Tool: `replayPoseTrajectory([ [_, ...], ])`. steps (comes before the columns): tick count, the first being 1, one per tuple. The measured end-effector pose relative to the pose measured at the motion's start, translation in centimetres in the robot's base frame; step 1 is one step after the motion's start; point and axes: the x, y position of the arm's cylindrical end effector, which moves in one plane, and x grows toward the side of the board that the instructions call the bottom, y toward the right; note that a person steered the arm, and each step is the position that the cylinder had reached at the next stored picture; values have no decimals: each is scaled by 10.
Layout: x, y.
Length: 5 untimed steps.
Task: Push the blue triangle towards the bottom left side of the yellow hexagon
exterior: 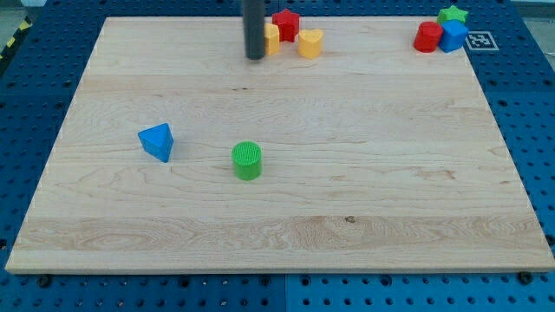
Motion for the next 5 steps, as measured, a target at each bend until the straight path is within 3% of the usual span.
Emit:
replayPoseTrajectory([
  [1, 24, -129],
  [2, 68, -212],
  [3, 156, -214],
  [4, 204, -148],
  [5, 200, -152],
])
